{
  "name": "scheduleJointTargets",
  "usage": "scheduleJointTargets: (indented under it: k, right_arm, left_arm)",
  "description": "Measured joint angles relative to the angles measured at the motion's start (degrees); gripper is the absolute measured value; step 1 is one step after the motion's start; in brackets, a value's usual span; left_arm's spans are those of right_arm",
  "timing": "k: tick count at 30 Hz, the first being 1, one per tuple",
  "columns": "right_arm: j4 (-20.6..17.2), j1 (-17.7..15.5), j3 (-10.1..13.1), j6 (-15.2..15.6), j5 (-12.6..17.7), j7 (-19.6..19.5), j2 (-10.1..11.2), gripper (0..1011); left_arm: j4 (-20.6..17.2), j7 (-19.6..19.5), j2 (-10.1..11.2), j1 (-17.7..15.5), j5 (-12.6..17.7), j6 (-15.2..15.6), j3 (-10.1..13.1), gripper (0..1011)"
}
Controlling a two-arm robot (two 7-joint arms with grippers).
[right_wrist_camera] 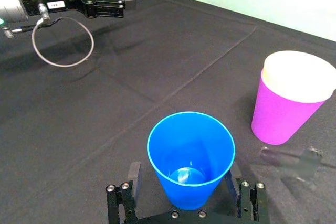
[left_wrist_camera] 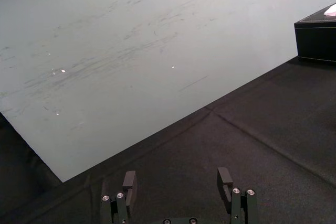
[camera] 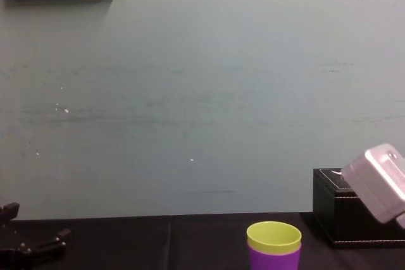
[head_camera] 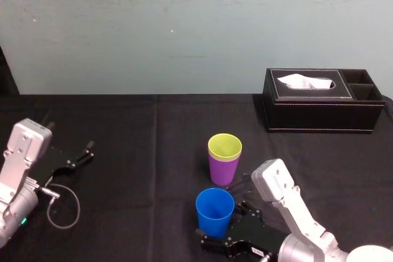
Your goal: Stack the three plastic cups sequentially using one hand.
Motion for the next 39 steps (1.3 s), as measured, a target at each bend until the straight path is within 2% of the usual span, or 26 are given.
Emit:
scheduleJointTargets:
  k: [29, 39]
  right_arm:
    - [2.0, 1.1, -0.4, 0.7, -1.5, -0.3, -2.9, 1004]
    - [2.0, 1.1, -0.3, 0.7, -1.4, -0.2, -2.8, 1004]
  left_arm:
    - [0.0, 0.0, 0.0, 0.0, 0.0, 0.0, 0.0, 1000]
    - [0.0, 0.0, 0.0, 0.0, 0.0, 0.0, 0.0, 1000]
